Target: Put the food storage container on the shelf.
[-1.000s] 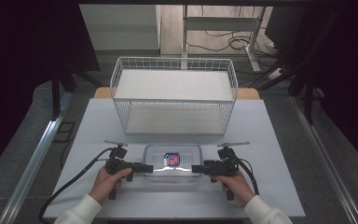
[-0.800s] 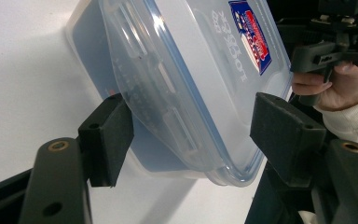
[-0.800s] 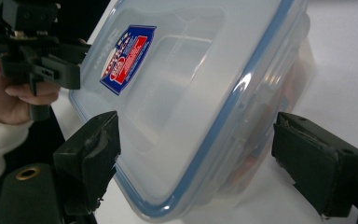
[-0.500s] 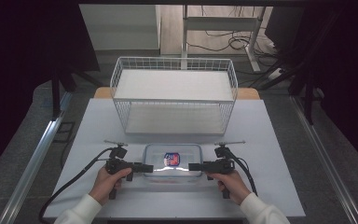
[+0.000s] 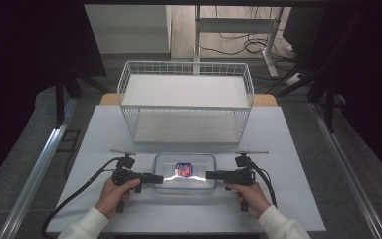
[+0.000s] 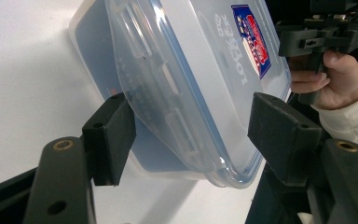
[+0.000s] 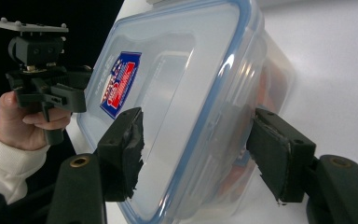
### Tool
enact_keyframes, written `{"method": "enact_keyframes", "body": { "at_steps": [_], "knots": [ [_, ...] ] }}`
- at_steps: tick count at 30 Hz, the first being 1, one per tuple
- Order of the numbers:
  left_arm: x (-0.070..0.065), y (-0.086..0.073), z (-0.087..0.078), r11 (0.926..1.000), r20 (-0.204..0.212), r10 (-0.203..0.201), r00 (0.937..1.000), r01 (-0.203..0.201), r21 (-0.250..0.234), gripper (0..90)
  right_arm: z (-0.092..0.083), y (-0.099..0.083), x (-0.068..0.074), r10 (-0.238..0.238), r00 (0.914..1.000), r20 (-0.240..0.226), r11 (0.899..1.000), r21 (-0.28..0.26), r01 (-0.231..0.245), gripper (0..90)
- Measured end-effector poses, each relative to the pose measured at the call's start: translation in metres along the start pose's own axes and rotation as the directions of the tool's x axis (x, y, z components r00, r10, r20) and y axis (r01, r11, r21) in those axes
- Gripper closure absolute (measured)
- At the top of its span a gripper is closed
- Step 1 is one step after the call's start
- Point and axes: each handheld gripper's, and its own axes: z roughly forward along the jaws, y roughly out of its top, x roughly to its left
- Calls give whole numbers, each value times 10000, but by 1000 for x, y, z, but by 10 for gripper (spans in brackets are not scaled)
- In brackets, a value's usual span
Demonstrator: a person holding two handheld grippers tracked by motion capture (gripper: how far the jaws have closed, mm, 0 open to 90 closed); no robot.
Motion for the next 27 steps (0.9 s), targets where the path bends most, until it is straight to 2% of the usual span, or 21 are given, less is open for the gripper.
{"method": "enact_keyframes", "body": {
  "at_steps": [3,8,12,15,20,27],
  "knots": [
    [0,0,0,10000,27,-2,10000,2,-38,330,-1,-1,-1,111,9999,-125,9999,-14,-111,384],
    [4,-2,-7,9985,364,-329,9988,344,-431,412,-6,-3,-2,40,9991,-430,9997,-224,-50,462],
    [3,-2,-9,9986,330,-262,9991,276,-454,432,-8,-6,3,-216,9994,-273,9994,-259,209,468],
    [2,-3,-11,9984,325,-196,9993,213,-522,449,-9,-7,5,-135,9995,-272,9993,-340,126,487],
    [-2,-4,-14,9980,249,-97,9996,112,-621,491,-12,-7,8,-444,9988,-188,9976,-548,434,505],
    [-5,-4,-15,9975,113,-63,9999,71,-704,511,-14,-7,12,-535,9984,-153,9970,-568,526,530]
  ]
}}
